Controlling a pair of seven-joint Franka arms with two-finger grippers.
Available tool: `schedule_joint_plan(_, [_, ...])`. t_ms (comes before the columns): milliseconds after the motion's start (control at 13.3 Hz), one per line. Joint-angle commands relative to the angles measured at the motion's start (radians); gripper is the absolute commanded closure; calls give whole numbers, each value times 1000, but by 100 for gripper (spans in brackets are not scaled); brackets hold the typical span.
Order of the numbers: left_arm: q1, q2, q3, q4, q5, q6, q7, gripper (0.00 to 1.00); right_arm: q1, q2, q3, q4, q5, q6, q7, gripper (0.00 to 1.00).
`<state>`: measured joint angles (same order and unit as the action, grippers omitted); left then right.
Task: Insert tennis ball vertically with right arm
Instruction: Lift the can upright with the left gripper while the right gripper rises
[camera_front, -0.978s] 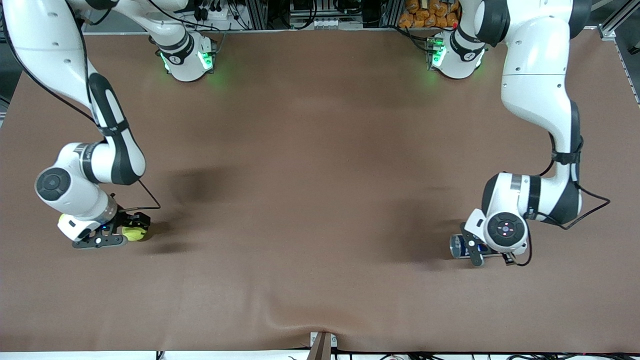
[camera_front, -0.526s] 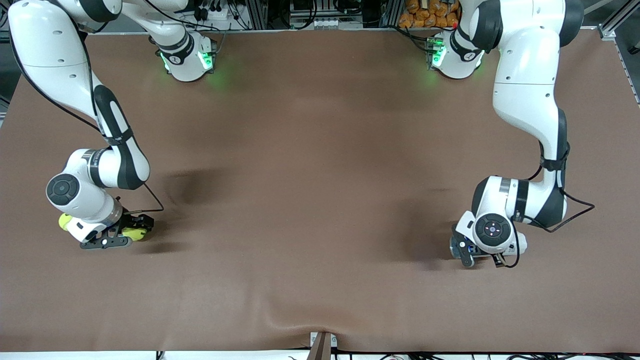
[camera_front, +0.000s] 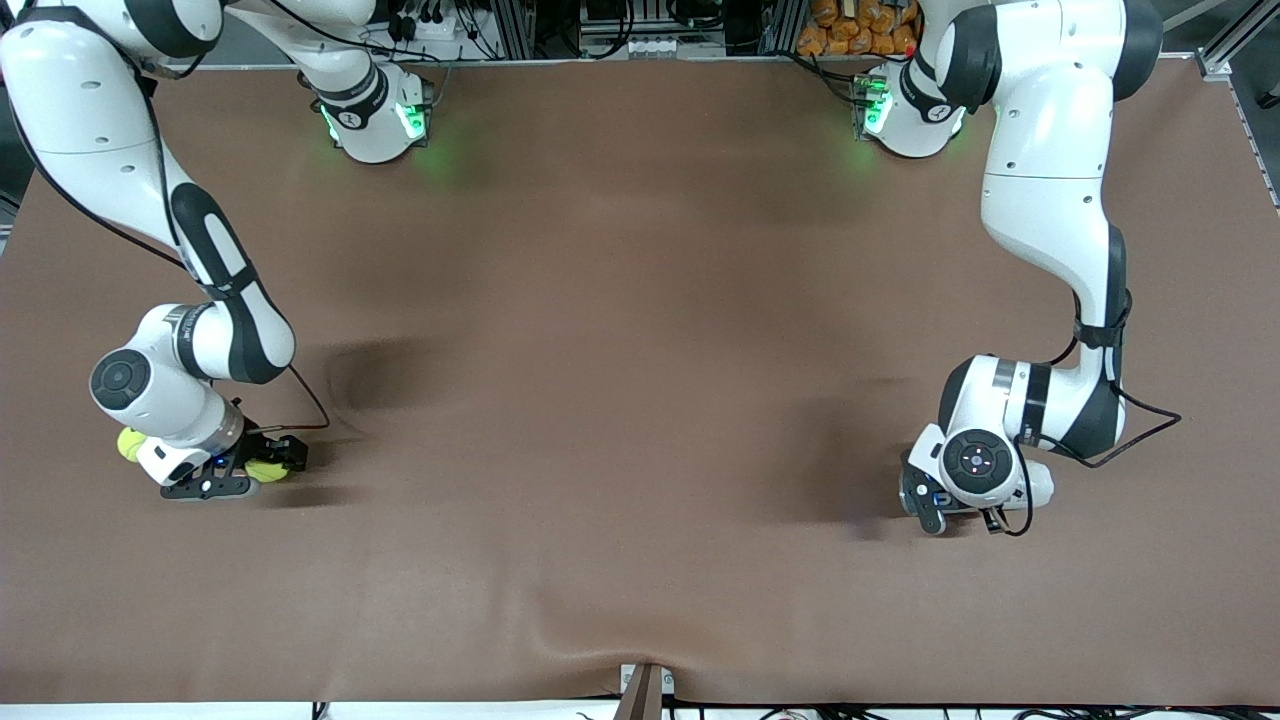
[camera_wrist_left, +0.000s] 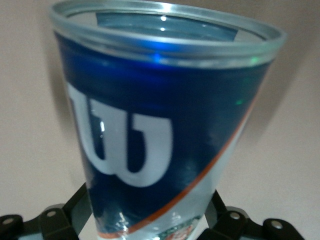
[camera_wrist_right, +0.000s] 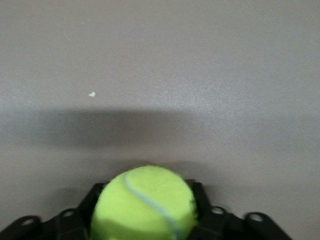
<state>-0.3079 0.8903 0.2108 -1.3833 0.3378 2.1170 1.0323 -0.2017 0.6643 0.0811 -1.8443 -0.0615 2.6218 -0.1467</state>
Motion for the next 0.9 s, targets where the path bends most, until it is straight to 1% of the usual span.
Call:
schedule_joint_plan(0, [-7,2,6,15,27,1,-12,39,-128,-9,133,7,5,-58,-11,80])
schedule_joint_plan(75, [-7,-2,6,16,27,1,-6,40,-166,-18,182,8,8,-107,-11,86])
schedule_joint_plan(150, [-7,-10,6,18,26,1,-5,40,-192,-52,216,10,8,-158,-8,89])
schedule_joint_plan(226, [-7,-16,6,20,24,1,-3,41,-193,-92,227,10,8,-207,-5,90])
schedule_joint_plan(301, [-5,-17,4,23,21,1,-3,42,-188,-136,230,11,6,-260,-2,94])
schedule_joint_plan(376, [-7,-17,2,24,18,1,-3,42,-179,-184,233,16,6,-313,-2,100])
schedule_joint_plan(526, [-5,-37,-13,29,17,-2,-5,42,-154,-277,238,20,6,-409,-1,100])
schedule_joint_plan(677, [-4,-79,-59,29,1,-12,-5,42,-119,-380,236,33,6,-509,13,100])
schedule_joint_plan(827, [-5,-114,-91,32,-106,-12,-8,41,-102,-443,238,83,8,-622,13,100])
